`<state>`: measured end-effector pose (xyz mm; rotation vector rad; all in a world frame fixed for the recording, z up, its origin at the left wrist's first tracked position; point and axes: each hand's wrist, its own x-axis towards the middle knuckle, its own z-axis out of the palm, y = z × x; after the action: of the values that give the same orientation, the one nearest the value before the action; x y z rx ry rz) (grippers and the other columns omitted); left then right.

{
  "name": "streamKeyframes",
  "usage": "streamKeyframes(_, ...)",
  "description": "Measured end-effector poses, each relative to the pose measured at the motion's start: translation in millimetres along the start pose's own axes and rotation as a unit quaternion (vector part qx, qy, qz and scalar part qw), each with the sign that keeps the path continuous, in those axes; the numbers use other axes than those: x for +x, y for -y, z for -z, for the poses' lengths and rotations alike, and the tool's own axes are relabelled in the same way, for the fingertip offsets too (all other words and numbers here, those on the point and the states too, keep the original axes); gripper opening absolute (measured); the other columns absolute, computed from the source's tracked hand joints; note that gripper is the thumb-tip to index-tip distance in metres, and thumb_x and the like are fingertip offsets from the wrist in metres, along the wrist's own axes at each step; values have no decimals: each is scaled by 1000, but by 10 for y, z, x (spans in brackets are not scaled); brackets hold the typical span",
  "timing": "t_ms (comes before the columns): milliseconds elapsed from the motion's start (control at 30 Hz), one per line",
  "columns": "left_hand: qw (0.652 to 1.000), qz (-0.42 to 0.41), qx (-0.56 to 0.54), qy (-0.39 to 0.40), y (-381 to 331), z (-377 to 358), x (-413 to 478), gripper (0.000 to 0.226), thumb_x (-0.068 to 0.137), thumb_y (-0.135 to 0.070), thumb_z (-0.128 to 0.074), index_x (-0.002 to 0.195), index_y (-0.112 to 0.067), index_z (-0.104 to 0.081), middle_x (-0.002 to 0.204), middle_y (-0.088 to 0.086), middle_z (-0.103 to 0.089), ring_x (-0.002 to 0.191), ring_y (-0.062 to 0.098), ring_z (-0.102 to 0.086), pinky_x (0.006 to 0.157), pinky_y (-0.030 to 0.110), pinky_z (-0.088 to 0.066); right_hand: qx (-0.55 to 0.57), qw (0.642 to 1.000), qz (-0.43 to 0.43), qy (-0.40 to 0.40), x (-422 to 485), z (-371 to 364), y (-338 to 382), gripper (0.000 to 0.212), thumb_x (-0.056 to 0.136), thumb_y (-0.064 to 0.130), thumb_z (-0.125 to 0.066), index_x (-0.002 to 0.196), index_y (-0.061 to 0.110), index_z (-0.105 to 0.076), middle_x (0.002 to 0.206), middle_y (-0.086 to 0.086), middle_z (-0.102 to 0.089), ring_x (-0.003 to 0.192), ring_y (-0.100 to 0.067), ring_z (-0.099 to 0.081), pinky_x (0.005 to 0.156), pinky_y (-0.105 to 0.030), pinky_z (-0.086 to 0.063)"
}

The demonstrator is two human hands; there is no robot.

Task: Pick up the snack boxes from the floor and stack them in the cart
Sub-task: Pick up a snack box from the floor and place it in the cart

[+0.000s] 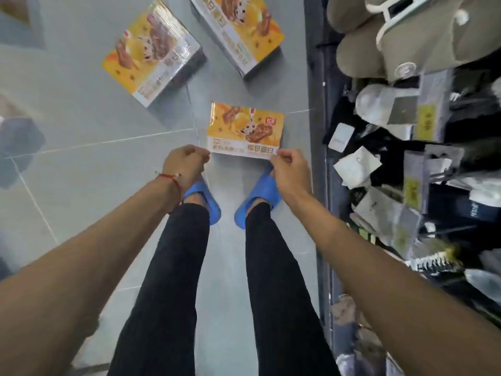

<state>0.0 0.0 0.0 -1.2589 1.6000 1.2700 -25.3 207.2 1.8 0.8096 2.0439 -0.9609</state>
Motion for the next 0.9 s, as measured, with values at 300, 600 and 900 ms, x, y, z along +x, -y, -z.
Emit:
streamKeyframes(300,999,-7,2,-34,180,-531,1677,34,94,-38,-62,116,-11,-58,118,6,-57,111,26,-54,98,39,-42,26,996,-28,-83,1624,-589,-299,58,99,47,-55,146,14,-46,149,-8,-46,136,-27,-49,114,-42,-40)
streamKeyframes(600,993,-65,-97,3,230,-874,2730,65,72,-62,-75,120,-20,-63,105,-2,-75,88,16,-74,79,32,-56,100,993,-24,-66,2462,-907,-674,45,88,78,-47,105,39,-61,118,1,-71,106,-19,-71,101,-45,-55)
streamKeyframes(900,978,16,-205,41,314,-509,2065,75,67,-66,-77,127,-24,-60,105,2,-77,93,29,-75,91,53,-56,138,990,-30,28,1805,-721,-373,49,88,70,-59,116,30,-64,105,3,-79,96,-20,-78,95,-48,-60)
